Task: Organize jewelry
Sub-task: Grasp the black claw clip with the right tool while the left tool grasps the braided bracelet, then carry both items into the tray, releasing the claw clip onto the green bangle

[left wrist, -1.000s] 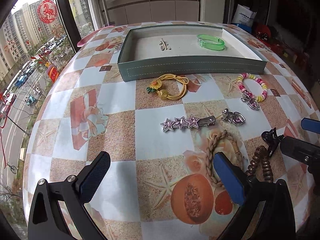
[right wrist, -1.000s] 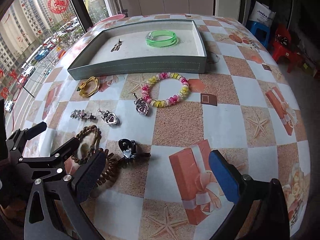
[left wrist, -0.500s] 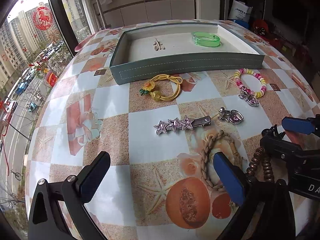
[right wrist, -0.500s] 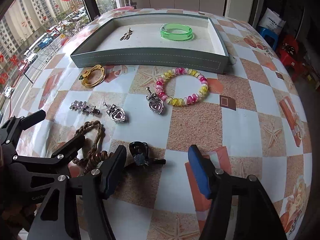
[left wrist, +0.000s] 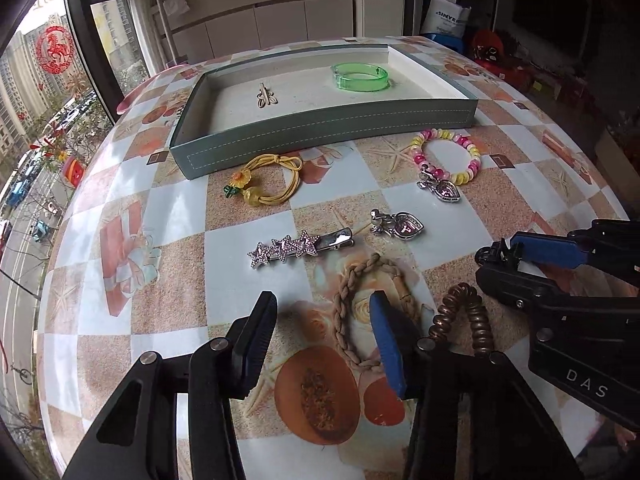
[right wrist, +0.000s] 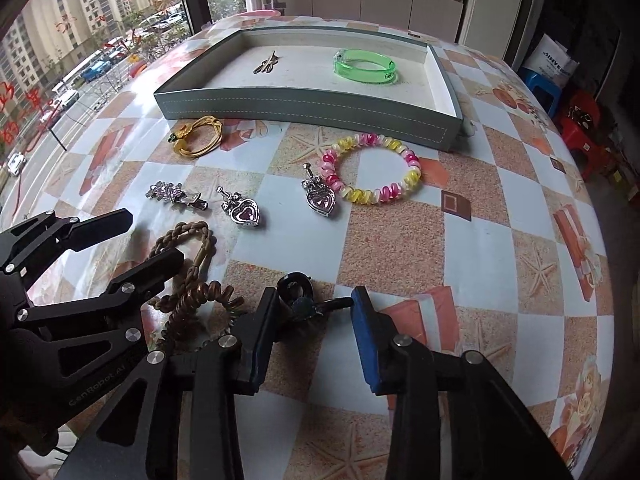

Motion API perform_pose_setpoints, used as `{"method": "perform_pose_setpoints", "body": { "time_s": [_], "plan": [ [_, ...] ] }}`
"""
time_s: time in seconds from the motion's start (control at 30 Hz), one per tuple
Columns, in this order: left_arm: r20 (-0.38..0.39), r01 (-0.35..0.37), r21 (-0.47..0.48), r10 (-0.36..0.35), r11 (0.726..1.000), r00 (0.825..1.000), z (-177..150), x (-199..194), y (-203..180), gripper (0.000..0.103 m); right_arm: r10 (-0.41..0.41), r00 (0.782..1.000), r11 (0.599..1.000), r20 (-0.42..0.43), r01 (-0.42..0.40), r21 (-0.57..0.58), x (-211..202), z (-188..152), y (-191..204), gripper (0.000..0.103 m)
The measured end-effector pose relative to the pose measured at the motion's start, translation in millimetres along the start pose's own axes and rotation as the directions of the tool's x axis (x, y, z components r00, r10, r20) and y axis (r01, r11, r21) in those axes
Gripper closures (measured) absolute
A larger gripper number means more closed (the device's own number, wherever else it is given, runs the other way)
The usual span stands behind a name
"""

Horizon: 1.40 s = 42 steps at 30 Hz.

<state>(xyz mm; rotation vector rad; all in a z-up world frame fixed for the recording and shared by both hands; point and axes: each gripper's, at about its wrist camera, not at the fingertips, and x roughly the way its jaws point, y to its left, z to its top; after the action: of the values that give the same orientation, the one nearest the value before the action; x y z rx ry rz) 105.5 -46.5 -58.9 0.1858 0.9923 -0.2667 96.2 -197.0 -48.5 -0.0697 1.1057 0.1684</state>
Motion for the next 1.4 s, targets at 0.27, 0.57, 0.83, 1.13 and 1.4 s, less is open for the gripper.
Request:
{"method": "perform_pose_setpoints", "body": {
  "time_s": [0.27,0.57,0.83,1.13,1.4],
  "plan": [
    [0.007,0.076,-0.042,-0.076,0.996,0.997,-3,-5,5,0.084,0.019,1.000,0.999,0.005,-0.020,0.046,-6,-5,-10,0.063],
    [0.057,0.122,-0.115,-0.116,0.986,0.992,-3,-26,28,0.084,0.068,0.998,0.991,0.016,-0.069,0.113,-18,-8,-27,0.063],
    [0.127,0.147,-0.134,-0.130,0.980,0.983,14,-53,39,0.084,0.091,0.995,0.986,0.052,-0.097,0.138,-36,3,-36,0.063],
    [0.216,0.158,-0.150,-0.123,0.976,0.968,63,-84,57,0.084,0.127,0.984,0.975,0.125,-0.147,0.165,-65,48,-51,0.063],
    [0.258,0.132,-0.141,-0.093,0.981,0.962,117,-87,71,0.084,0.103,0.979,0.983,0.177,-0.127,0.130,-80,112,-60,0.063]
  ]
}}
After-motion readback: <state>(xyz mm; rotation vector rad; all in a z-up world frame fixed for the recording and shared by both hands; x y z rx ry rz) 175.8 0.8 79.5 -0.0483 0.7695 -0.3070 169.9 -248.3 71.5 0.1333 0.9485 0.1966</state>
